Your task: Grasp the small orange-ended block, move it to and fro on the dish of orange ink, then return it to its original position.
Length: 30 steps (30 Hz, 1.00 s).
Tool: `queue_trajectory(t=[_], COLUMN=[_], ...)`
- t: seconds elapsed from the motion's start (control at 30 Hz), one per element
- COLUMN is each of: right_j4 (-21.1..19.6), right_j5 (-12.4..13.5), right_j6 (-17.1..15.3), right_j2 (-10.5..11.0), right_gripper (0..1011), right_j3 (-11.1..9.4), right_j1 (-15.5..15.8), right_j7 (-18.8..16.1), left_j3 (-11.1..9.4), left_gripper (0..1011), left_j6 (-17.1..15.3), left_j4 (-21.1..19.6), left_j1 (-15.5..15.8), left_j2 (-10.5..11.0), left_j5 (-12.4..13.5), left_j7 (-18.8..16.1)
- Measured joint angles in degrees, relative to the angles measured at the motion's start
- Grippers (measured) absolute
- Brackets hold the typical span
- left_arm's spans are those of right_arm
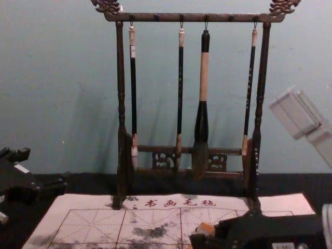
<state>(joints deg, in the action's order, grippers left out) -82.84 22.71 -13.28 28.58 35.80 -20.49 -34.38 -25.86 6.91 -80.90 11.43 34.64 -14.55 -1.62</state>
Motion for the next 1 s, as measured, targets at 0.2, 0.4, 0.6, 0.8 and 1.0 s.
queue_trajectory(t=[0.2, 0.4, 0.6, 0.8, 1.0], right_j4=[0.1, 0.4, 0.7, 1.3, 2.9], right_j5=[0.0, 0.0, 0.2, 0.3, 0.3], right_j6=[0.0, 0.0, 0.0, 0.2, 0.6], right_j2=[-0.1, -0.2, -0.5, -1.0, -2.2], right_gripper=[114, 113, 114, 114, 114], right_j3=[0.4, 0.8, 1.3, 1.7, 2.3], right_j1=[-0.1, -0.2, -0.4, -0.8, -1.9], right_j7=[-0.4, -0.7, -1.2, -1.4, -1.7], left_j3=[0.0, 0.0, 0.0, 0.0, 0.0], left_gripper=[1001, 1001, 1001, 1001, 1001], left_j6=[0.0, 0.0, 0.0, 0.0, 0.0], left_j4=[0.0, 0.0, 0.0, 0.0, 0.0], left_j1=[0.0, 0.0, 0.0, 0.0, 0.0], left_j2=[0.0, 0.0, 0.0, 0.0, 0.0], left_j5=[0.0, 0.0, 0.0, 0.0, 0.0], left_j7=[0.0, 0.0, 0.0, 0.0, 0.0])
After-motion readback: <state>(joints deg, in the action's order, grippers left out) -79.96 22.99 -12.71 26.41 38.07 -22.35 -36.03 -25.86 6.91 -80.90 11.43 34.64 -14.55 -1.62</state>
